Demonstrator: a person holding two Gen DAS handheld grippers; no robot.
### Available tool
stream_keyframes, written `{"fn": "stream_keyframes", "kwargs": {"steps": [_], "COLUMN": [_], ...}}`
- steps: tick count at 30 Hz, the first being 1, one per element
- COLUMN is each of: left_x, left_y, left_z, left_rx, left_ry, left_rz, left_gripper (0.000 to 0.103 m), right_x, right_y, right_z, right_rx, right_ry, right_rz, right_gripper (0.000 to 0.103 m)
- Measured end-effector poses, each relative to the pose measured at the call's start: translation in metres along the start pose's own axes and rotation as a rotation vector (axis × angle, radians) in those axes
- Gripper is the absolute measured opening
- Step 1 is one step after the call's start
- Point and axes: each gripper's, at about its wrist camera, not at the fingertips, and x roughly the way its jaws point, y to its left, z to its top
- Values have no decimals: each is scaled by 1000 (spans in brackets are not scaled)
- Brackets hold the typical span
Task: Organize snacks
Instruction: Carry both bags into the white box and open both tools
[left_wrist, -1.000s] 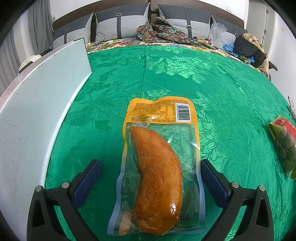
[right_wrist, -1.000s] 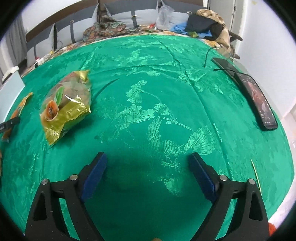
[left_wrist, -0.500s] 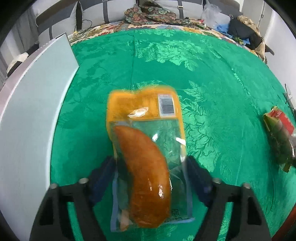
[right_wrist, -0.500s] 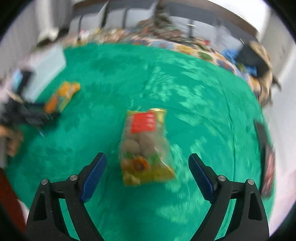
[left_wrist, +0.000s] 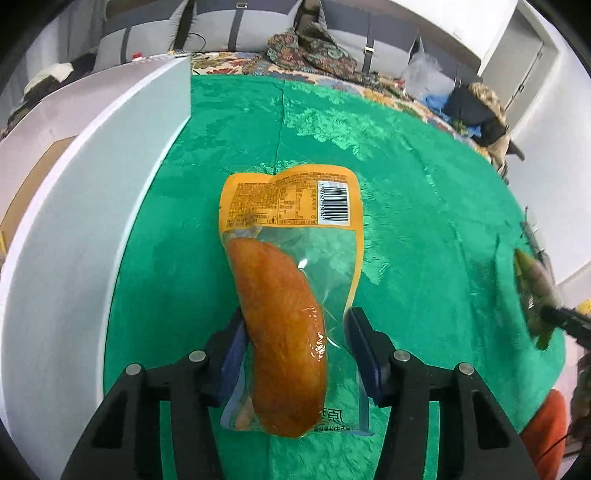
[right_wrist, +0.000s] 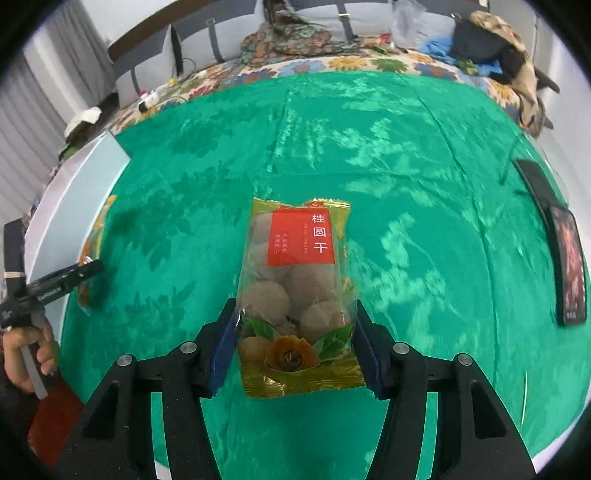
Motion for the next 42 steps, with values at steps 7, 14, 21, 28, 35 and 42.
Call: {"fn": "stream_keyframes", "kwargs": {"steps": [7,14,21,28,35,42], "left_x": [-41,-76,-118,-161,-197,-221], "left_y": [-10,-18,-17,8,64,155], "left_z": [-17,-22,-16,-10,-11,-18], "left_rx": [-37,-53,-65,-86,-141,-240], "left_ry": [-48,-87,-150,-223,-282,-313], "left_rz": [-47,-89,-119,-109,-35,110], "left_gripper": [53,53,53,53,53,53], "right_x": [-7,-12,-19,-28,-38,-47], "right_y": [6,30,42,58,102,187], "right_z": [-11,-27,-26,-19,-3,25], "right_rx": [70,47,22,-17,-117,-259], "right_ry": [-19,-25,-55,-79,-112,-145], "right_rz": [67,127,151,164,195,288], "right_gripper": [60,60,60,60,60,60]}}
